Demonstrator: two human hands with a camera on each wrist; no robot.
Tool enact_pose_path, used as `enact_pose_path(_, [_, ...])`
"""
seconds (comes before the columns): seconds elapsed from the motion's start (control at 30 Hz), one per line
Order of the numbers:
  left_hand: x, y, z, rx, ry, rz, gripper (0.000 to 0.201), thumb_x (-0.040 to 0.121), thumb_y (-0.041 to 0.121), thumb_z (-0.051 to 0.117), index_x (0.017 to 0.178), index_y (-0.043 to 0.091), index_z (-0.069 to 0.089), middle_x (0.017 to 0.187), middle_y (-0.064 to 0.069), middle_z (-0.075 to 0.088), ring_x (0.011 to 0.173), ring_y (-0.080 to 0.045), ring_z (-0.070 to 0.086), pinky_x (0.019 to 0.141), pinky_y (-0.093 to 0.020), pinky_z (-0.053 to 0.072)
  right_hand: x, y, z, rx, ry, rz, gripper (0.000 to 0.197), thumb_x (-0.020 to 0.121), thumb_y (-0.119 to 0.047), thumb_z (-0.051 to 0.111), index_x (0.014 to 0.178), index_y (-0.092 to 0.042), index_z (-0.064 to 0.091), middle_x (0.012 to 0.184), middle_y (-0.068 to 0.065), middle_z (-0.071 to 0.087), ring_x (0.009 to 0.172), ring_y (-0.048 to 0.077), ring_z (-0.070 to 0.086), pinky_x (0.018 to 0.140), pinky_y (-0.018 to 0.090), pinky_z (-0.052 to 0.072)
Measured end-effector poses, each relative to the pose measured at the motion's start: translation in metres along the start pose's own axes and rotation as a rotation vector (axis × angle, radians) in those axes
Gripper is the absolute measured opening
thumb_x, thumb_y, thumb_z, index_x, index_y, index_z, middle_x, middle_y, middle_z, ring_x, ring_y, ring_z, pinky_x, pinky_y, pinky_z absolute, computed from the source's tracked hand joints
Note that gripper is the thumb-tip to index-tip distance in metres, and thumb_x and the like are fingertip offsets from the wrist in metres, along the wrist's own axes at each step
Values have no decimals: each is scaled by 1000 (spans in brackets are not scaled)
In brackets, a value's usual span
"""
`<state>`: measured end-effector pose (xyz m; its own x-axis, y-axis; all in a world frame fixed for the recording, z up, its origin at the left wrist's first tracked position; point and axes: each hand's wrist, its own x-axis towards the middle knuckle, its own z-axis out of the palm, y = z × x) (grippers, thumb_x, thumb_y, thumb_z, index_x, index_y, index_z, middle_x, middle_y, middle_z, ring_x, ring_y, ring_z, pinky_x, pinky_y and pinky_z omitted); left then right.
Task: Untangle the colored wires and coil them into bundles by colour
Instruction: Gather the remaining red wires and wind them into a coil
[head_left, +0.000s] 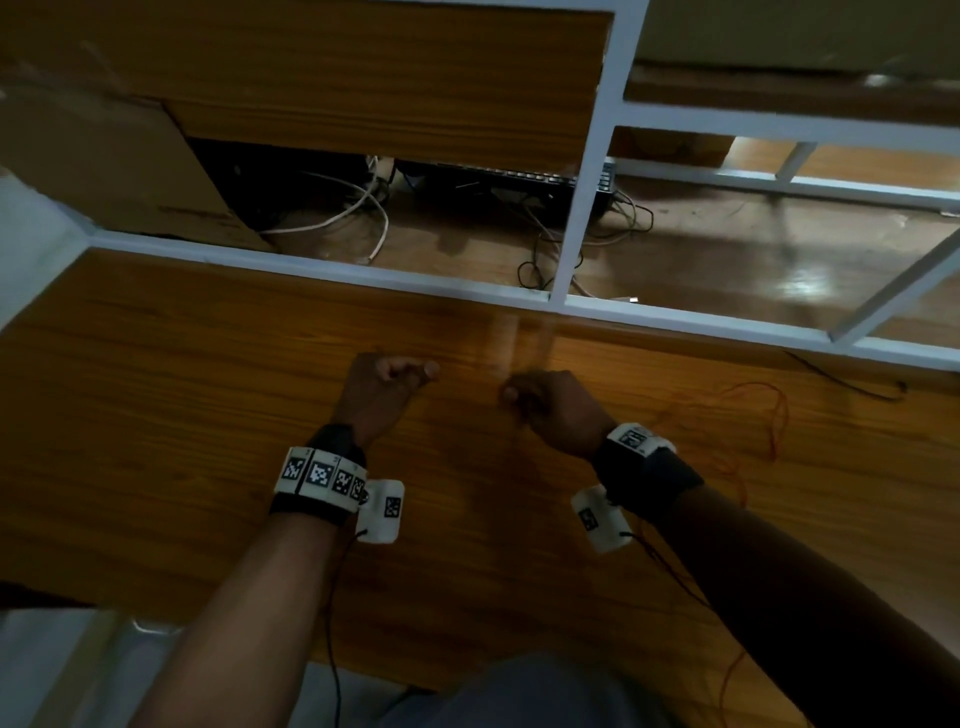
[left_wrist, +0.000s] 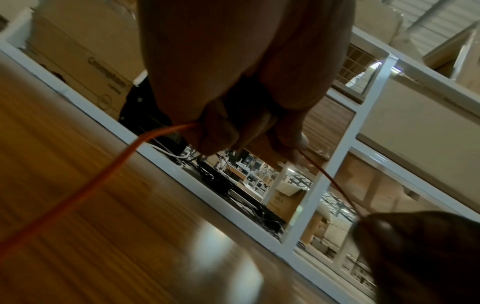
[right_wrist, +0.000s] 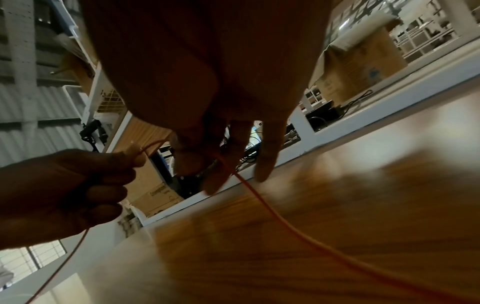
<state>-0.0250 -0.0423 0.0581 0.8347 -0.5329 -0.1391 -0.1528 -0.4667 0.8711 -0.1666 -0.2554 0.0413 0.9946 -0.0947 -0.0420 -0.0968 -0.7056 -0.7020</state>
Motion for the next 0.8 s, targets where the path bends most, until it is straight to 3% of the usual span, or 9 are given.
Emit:
enact_pose_path(0.13, [-11,-12,-17,50,-61,-45,15,87,42,71,89,28,75,89,16,71,89,1,66,77,-21,50,-26,21,-34,-220,93,-63,19,102,-20,54,93,-35,62,74,-10,65,57,3,57,53,27,44])
enact_pose_path(0.23, [-15,-18,-34,15,-4,-112,10,86,41,71,86,31,71,88,17,68,85,2,62,71,-20,44,-49,47,-67,-322,139,62,16,102,-17,57,96,-29,66,76,-10,65,60,-1,55,53,20,37])
enact_pose_path(0.33, [-17,-30,-60,1,148,-158,9,85,39,73,84,33,67,96,10,64,98,-15,61,87,-34,49,-75,77,-91,-376,183,243,16,101,-14,58,96,-21,72,75,-6,68,53,2,54,49,22,36])
enact_pose_path(0.43, [-22,-22,-69,-27,143,-116,7,87,33,72,80,32,69,94,14,65,95,-10,62,93,-39,49,-86,82,-87,-352,133,194,15,99,-9,61,101,-16,74,74,-9,66,53,-1,53,49,24,41])
enact_pose_path(0.53, [-27,-5,-44,-5,50,-13,21,85,44,72,87,24,76,86,6,72,78,-4,65,74,-32,53,-79,69,-71,-315,177,108,16,99,-6,60,103,-11,75,74,-7,67,48,6,55,45,32,47])
enact_pose_path(0.63, [-32,12,-10,137,-46,154,27,87,47,68,98,23,74,78,-1,69,55,3,56,53,-24,44,-75,52,-64,-284,165,91,16,98,-3,60,101,-11,74,78,-9,63,55,1,51,50,21,37])
enact_pose_path(0.7, [-38,30,13,280,-137,226,35,90,48,65,120,32,63,109,6,65,85,6,58,72,-22,49,-76,41,-66,-278,131,74,20,95,0,62,103,-13,74,85,-10,61,67,7,54,59,24,39])
enact_pose_path(0.77, [-41,39,38,436,-314,186,55,91,54,59,141,37,44,144,6,44,128,-11,44,103,-32,40,-76,31,-72,-299,106,-3,25,90,6,63,104,-11,75,87,-12,61,78,14,55,67,24,38])
enact_pose_path(0.8, [-40,40,48,464,-404,130,60,91,57,56,145,37,39,152,5,36,134,-18,39,109,-40,36,-73,27,-76,-310,93,-40,27,87,9,64,102,-10,76,86,-14,61,80,14,54,69,19,36])
